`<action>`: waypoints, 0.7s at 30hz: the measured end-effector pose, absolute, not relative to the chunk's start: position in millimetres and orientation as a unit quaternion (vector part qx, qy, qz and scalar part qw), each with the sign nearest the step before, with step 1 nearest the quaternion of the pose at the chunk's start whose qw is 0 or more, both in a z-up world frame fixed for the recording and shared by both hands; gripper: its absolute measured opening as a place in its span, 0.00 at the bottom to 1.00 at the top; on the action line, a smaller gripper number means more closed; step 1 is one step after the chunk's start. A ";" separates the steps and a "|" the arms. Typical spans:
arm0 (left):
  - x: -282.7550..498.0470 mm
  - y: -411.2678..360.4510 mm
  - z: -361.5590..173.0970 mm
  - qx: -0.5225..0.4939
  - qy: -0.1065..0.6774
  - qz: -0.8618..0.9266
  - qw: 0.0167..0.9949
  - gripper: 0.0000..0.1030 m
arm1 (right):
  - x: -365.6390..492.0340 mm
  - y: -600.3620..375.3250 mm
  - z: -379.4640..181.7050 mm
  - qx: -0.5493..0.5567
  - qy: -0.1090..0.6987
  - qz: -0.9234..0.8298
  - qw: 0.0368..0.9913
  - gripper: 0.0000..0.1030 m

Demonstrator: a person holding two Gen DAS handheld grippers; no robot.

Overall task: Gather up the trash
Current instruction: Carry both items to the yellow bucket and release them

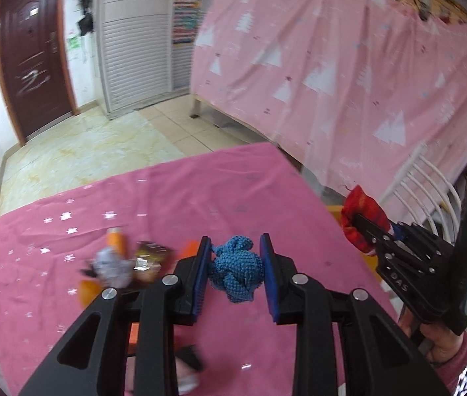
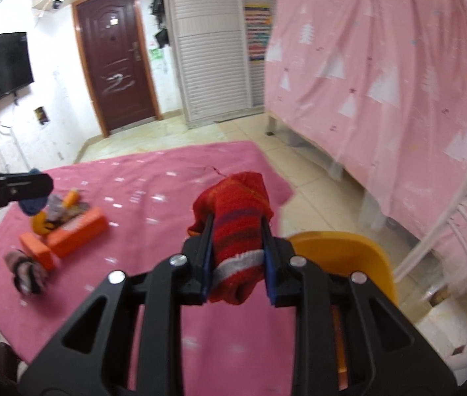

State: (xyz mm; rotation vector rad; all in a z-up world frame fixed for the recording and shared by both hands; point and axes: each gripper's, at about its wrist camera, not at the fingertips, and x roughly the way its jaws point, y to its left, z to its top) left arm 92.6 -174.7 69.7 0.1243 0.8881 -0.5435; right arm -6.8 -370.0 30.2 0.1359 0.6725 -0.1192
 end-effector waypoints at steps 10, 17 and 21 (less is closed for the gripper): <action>82.3 -287.2 52.5 0.084 0.450 -0.295 0.839 0.23 | -13.6 -449.3 -4.4 0.102 0.355 -0.089 0.925 0.23; 79.8 -354.6 33.7 0.089 0.457 -0.314 0.828 0.23 | -14.6 -485.6 -30.5 0.142 0.380 -0.100 0.909 0.28; 86.4 -378.8 19.7 0.095 0.466 -0.307 0.824 0.25 | -15.7 -497.5 -42.4 0.169 0.389 -0.097 0.900 0.55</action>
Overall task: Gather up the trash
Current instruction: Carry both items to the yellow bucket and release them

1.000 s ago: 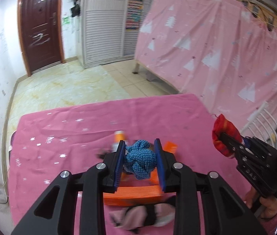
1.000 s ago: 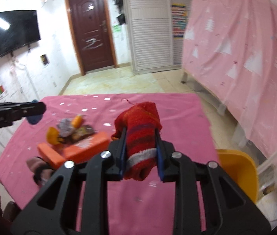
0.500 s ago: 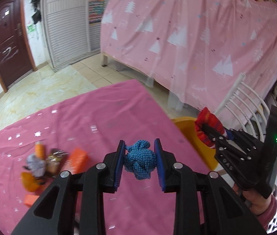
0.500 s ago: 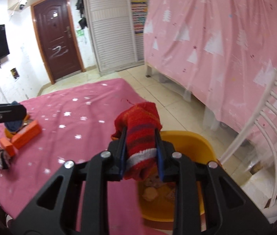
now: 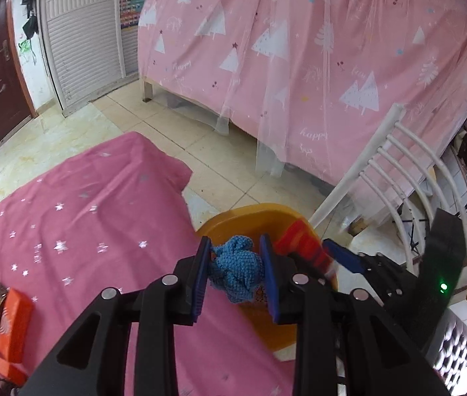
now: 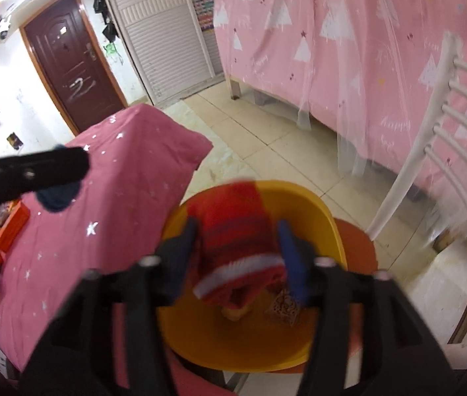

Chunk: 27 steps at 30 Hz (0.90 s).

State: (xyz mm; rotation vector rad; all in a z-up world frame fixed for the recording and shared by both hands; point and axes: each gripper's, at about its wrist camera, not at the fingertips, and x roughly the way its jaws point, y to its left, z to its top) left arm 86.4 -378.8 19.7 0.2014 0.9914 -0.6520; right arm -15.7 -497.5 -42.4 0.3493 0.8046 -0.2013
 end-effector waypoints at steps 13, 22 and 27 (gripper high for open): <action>93.7 -372.5 23.2 0.073 0.465 -0.290 0.833 0.57 | -20.8 -493.4 -34.9 0.172 0.378 -0.098 0.904 0.60; 89.9 -354.3 44.6 0.057 0.448 -0.289 0.844 0.57 | -24.0 -467.3 -8.1 0.146 0.351 -0.083 0.921 0.71; 89.5 -317.2 61.3 0.055 0.442 -0.277 0.851 0.58 | -26.9 -443.8 8.6 0.136 0.334 -0.055 0.931 0.75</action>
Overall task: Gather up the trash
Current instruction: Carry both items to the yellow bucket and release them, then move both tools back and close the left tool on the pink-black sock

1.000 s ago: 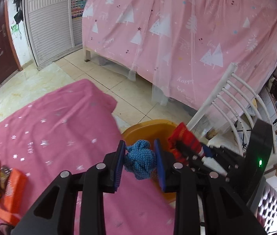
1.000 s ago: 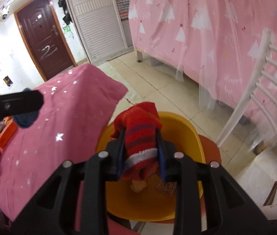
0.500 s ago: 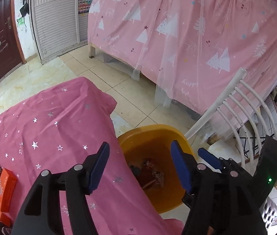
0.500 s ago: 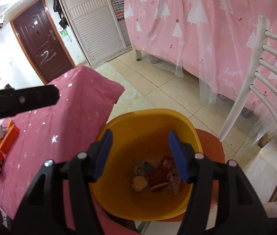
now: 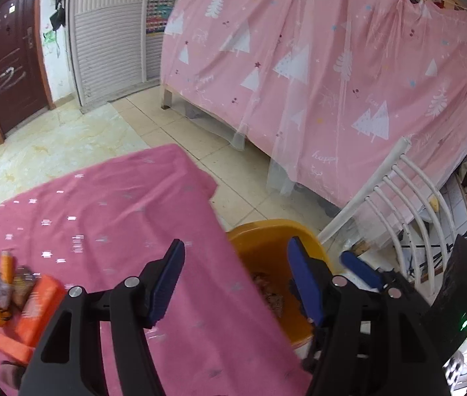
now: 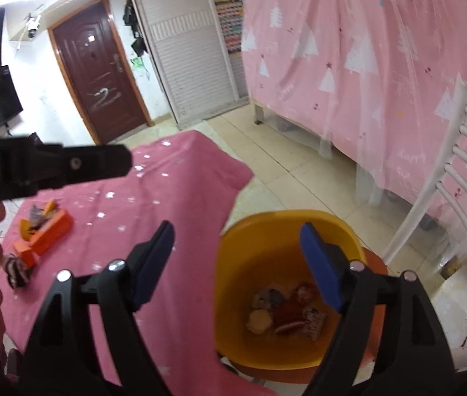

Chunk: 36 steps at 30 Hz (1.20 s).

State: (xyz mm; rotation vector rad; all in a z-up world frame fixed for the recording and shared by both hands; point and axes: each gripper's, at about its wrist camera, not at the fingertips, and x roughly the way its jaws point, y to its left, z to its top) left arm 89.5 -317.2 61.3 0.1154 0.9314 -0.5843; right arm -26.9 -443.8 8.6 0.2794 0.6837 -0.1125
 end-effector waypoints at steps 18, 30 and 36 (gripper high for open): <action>80.8 -96.3 96.3 0.035 0.396 -0.186 0.899 0.70 | -2.9 -305.4 32.5 0.060 0.339 0.067 0.937 0.84; 67.8 -53.9 56.2 0.017 0.433 -0.183 0.882 0.70 | -2.4 -238.6 26.0 0.027 0.364 0.129 0.922 0.84; 62.5 -45.0 24.3 0.003 0.460 -0.191 0.867 0.70 | 6.4 -232.5 21.7 0.010 0.378 0.113 0.919 0.84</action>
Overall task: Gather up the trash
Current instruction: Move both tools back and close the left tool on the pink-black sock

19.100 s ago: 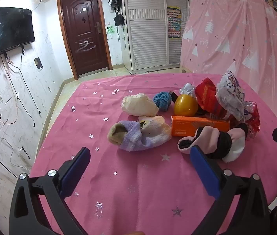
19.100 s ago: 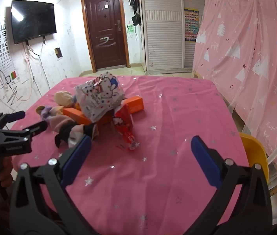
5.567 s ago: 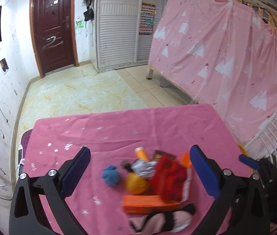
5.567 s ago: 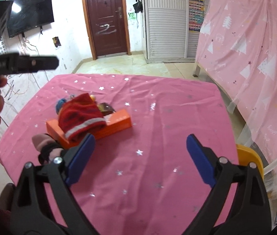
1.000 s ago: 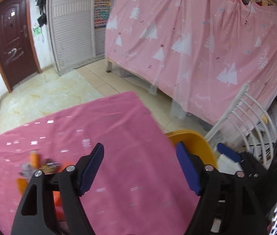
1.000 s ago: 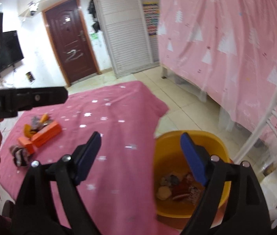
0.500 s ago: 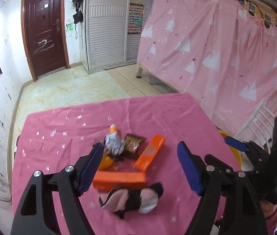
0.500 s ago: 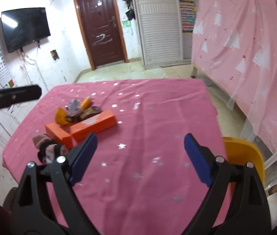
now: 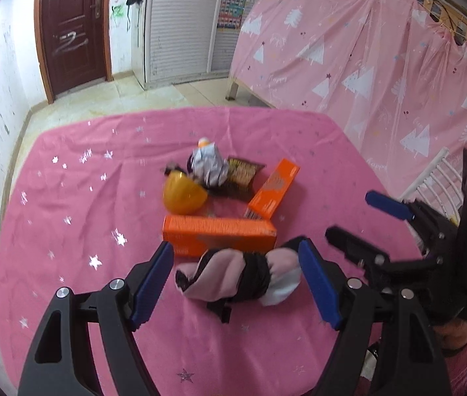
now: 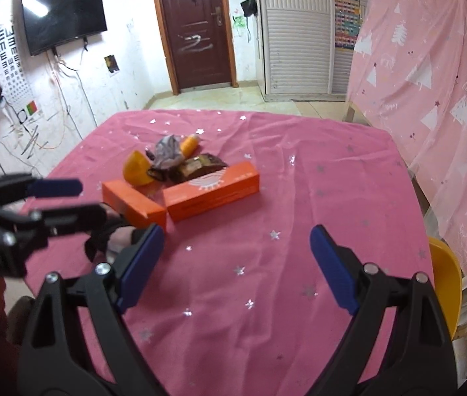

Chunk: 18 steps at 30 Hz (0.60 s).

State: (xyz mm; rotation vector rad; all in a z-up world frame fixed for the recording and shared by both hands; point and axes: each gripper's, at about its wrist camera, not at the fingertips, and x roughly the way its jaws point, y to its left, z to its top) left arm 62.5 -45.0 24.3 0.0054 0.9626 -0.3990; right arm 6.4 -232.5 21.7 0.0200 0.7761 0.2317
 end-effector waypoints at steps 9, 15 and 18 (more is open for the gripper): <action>66.2 -39.2 -2.9 -0.017 0.469 -0.207 0.858 0.67 | 40.3 -232.0 18.6 0.015 0.389 0.103 0.915 0.85; 61.0 -45.4 -2.7 -0.007 0.444 -0.230 0.866 0.45 | 61.8 -212.3 17.1 0.015 0.398 0.126 0.908 0.85; 55.3 -48.0 0.0 0.005 0.427 -0.239 0.872 0.30 | 71.2 -198.0 13.0 0.003 0.410 0.131 0.903 0.86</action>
